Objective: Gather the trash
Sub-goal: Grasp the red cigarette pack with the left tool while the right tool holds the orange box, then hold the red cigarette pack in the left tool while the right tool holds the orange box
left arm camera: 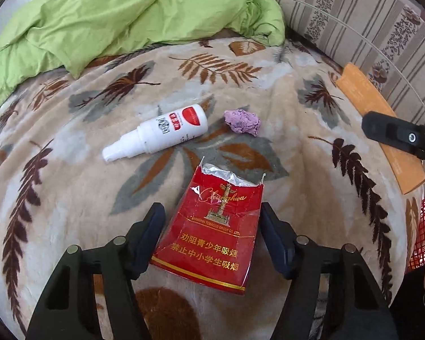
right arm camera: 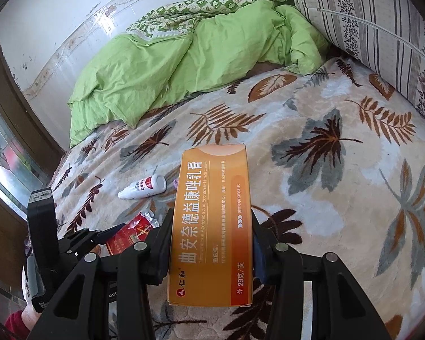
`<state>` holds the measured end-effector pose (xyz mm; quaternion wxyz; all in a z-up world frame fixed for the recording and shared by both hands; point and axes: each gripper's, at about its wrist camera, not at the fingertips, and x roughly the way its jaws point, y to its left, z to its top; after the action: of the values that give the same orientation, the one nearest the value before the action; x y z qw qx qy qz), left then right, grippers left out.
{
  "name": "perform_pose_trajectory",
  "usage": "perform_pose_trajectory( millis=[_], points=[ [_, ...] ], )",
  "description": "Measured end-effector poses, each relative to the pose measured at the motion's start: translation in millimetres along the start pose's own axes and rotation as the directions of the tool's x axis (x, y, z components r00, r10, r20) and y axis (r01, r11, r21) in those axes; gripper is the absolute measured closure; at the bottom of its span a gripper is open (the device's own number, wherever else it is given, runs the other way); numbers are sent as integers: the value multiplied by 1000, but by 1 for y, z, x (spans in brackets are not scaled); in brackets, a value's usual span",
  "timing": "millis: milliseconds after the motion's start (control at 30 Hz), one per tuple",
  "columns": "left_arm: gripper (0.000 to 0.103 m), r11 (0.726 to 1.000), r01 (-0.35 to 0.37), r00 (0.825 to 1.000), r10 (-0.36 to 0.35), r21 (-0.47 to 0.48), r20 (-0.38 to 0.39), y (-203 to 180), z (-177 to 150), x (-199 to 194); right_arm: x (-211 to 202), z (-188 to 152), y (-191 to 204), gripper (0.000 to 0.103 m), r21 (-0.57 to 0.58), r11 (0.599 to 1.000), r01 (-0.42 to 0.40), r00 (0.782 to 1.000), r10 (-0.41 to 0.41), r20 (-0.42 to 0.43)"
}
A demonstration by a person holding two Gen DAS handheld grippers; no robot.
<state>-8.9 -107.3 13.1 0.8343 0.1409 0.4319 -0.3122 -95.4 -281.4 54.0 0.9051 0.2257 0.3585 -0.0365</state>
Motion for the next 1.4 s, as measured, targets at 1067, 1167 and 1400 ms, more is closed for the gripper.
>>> perform_pose_trajectory(
  millis=[1067,1167,1400],
  points=[
    [36,887,-322,889,404,-330,216,34,-77,-137,-33,-65,98,54,-336,942,-1,998,23,60],
    [36,888,-330,885,409,-320,222,32,-75,-135,-31,-66,100,54,-354,935,11,998,12,61],
    [36,893,-340,882,411,-294,229,24,-71,-133,-29,-65,99,54,-354,935,7,998,15,58]
  ],
)
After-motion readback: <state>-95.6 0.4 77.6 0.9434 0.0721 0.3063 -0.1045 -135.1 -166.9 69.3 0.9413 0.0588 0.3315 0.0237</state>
